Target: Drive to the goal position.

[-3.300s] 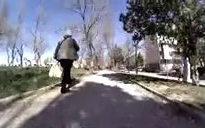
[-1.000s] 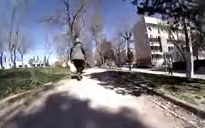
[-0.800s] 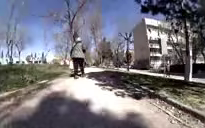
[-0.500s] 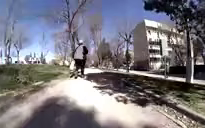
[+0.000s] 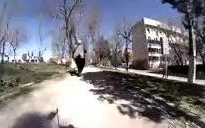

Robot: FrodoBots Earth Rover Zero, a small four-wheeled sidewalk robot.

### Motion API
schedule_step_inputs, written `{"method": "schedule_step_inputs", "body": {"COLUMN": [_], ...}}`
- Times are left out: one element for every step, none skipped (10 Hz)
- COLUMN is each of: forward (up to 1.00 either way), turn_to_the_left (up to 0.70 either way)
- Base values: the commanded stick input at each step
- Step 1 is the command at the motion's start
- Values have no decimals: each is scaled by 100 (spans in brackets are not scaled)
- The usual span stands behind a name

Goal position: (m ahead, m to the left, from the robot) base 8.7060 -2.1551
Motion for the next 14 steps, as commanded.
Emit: {"method": "schedule_step_inputs", "body": {"forward": [100,100,100,100,100,100,100,100,100,100,100,100,100,100], "turn_to_the_left": [0,0,8,22,36,15,0,0,-1,-5,-10,-20,-29,-39]}}
